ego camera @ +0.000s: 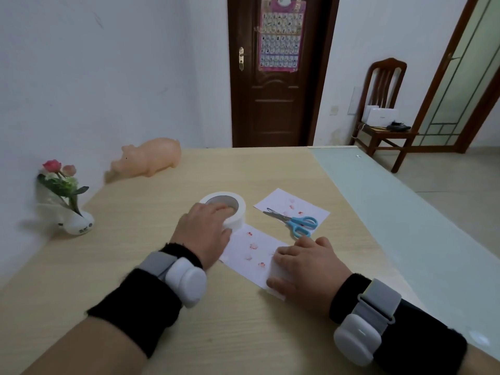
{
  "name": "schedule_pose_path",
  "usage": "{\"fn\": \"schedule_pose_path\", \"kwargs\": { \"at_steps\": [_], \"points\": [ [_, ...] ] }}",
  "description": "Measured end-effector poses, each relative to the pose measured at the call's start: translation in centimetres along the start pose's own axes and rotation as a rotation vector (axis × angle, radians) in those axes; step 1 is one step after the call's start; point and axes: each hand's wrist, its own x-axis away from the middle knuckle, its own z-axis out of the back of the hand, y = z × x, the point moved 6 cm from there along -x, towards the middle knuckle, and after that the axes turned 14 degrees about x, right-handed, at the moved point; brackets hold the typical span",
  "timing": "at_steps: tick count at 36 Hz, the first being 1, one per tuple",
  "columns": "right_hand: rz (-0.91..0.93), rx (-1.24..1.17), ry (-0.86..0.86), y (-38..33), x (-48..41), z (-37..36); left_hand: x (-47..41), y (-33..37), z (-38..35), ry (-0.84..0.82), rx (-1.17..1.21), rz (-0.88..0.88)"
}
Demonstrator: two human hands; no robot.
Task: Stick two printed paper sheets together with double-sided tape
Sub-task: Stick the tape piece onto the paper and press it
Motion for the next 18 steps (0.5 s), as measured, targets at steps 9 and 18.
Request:
{"fn": "schedule_pose_path", "kwargs": {
  "at_steps": [9,18],
  "points": [
    [0.017,-0.075,0.023,0.3,-0.2,-0.3,-3.0,-3.2,-0.5,-0.096,0.029,0.100],
    [0.141,-0.233,-0.060,1.0,-0.8,-0.4,-3.6,-3.9,-0.3,0.012,0.164,0.107]
  ]
}}
